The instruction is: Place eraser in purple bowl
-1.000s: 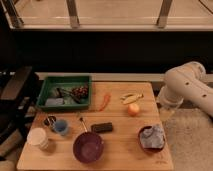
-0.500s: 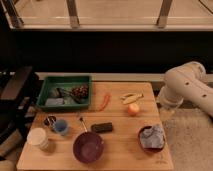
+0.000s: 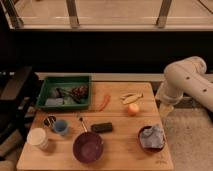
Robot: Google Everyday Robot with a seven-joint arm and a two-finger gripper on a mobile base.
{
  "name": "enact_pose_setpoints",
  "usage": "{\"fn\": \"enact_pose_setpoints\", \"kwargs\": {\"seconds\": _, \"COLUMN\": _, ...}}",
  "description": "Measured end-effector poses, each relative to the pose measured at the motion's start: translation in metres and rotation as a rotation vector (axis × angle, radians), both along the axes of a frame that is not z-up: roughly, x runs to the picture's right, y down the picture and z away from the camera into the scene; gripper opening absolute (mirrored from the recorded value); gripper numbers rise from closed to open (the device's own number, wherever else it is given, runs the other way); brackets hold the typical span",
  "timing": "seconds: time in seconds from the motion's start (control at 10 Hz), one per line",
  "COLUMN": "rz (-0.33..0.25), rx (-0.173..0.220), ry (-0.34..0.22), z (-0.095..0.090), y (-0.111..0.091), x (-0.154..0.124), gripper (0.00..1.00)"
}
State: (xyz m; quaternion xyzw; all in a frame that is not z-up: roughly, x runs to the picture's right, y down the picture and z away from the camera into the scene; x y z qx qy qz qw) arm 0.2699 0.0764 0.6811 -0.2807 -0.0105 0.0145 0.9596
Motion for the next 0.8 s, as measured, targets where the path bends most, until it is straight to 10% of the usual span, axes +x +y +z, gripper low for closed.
{"fn": "enact_pose_setpoints", "kwargs": {"seconds": 0.4, "rz": 0.077, "rx": -0.095, "ry": -0.214, "z": 0.029, "y": -0.006, "x": -0.059, "gripper": 0.65}}
{"fn": "enact_pose_setpoints", "kwargs": {"seconds": 0.8, "rz": 0.034, "rx": -0.164, "ry": -0.367, "z": 0.059, "y": 0.020, "x": -0.128, "gripper": 0.65}}
